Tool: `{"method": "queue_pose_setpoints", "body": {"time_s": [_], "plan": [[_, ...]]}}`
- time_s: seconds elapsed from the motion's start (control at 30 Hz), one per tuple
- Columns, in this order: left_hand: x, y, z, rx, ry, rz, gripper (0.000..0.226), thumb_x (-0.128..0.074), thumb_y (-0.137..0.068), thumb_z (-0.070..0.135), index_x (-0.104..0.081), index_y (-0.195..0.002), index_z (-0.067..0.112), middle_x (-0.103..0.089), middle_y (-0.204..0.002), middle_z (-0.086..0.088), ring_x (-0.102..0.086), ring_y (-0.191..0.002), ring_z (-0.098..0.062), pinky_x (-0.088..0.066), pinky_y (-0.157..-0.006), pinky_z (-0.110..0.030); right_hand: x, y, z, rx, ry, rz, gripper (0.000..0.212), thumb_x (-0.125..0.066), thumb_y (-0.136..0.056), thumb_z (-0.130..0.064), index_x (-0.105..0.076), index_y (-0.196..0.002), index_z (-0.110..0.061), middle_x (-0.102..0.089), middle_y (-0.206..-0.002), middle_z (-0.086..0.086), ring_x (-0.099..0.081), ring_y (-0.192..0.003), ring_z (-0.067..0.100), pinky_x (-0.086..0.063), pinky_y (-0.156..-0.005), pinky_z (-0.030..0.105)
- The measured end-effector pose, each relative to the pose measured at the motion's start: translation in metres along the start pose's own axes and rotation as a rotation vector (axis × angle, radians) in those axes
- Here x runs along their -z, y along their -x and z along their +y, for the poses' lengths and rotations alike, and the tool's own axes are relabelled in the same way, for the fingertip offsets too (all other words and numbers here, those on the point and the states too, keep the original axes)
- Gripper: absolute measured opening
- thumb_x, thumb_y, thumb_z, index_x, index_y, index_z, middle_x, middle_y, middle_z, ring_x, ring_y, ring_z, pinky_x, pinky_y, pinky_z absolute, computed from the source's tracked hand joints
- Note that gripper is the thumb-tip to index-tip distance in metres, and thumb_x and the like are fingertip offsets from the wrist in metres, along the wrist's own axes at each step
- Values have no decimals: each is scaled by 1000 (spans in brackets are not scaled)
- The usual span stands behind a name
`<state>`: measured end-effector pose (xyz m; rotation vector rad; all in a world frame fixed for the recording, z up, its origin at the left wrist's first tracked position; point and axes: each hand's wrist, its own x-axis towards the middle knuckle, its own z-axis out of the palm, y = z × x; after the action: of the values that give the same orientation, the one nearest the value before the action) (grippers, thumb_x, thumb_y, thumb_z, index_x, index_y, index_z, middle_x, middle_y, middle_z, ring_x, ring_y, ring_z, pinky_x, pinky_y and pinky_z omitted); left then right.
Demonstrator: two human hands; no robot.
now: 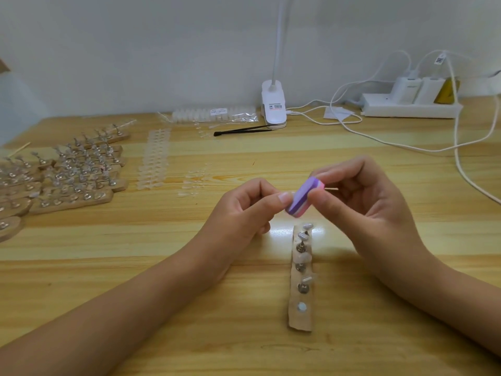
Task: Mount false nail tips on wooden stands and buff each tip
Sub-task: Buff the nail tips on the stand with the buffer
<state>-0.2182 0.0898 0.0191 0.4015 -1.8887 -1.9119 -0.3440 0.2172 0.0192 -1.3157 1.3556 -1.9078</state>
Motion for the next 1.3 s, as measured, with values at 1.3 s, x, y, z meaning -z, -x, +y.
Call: {"method": "queue_pose_setpoints", "body": {"time_s": [1.3], "plan": [[8, -1, -4, -5, -45, -193, 13, -63, -73, 40, -63, -72, 27, -55, -64, 17, -40, -57, -2, -37, -56, -11, 11, 3, 5, 283, 399, -240, 49, -67, -85, -13, -50, -131, -6, -56, -128, 14, -54, -124, 28, -48, -100, 39]]}}
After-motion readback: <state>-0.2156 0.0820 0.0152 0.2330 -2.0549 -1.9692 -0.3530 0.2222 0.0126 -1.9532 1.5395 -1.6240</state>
